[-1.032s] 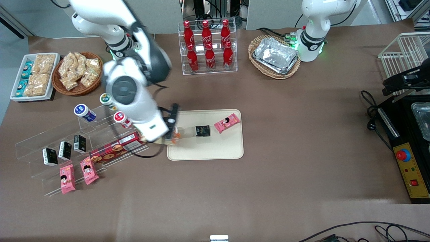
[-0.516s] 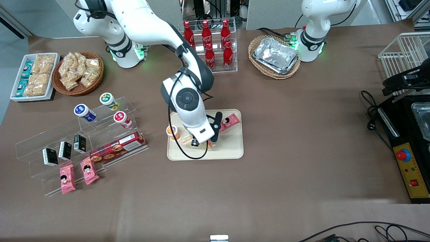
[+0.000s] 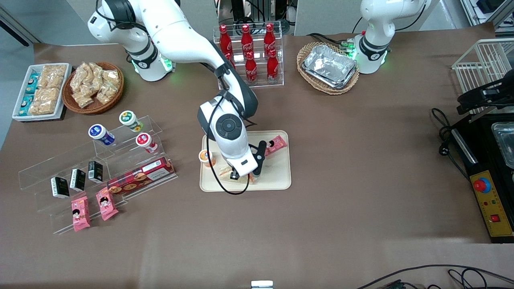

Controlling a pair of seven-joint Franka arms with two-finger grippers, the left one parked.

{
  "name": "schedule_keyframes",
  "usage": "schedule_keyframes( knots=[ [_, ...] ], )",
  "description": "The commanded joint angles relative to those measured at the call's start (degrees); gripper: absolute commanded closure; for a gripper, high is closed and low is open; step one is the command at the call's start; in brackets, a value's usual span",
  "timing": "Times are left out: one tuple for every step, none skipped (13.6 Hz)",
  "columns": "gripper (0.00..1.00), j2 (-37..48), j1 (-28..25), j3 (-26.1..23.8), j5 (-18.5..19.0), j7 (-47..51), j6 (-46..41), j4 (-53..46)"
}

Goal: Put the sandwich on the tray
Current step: 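Lower the sandwich onto the tray beside the black pack and release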

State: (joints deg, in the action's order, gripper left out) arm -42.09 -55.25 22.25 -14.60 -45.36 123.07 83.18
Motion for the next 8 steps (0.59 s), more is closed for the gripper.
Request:
schedule_keyframes(
  knots=[
    [0.97, -3.5, -1.4, 0.8, -1.7, 1.2, 2.0, -2.5],
    [0.96, -4.0, -1.4, 0.8, -1.7, 1.2, 2.7, -2.5],
    [0.96, -4.4, -1.4, 0.8, -1.7, 1.2, 3.1, -2.6],
    [0.87, -4.8, -1.4, 0.8, -1.7, 1.2, 3.4, -2.7],
    [0.37, -4.8, -1.4, 0.8, -1.7, 1.3, 3.8, -2.7],
    [0.17, -5.0, -1.4, 0.7, -1.7, 1.2, 3.9, -2.7],
    [0.03, -5.1, -1.4, 0.7, -1.8, 1.3, 4.1, -2.7],
    [0.0, -5.0, -1.4, 0.7, -2.0, 1.2, 4.1, -2.7]
  ],
)
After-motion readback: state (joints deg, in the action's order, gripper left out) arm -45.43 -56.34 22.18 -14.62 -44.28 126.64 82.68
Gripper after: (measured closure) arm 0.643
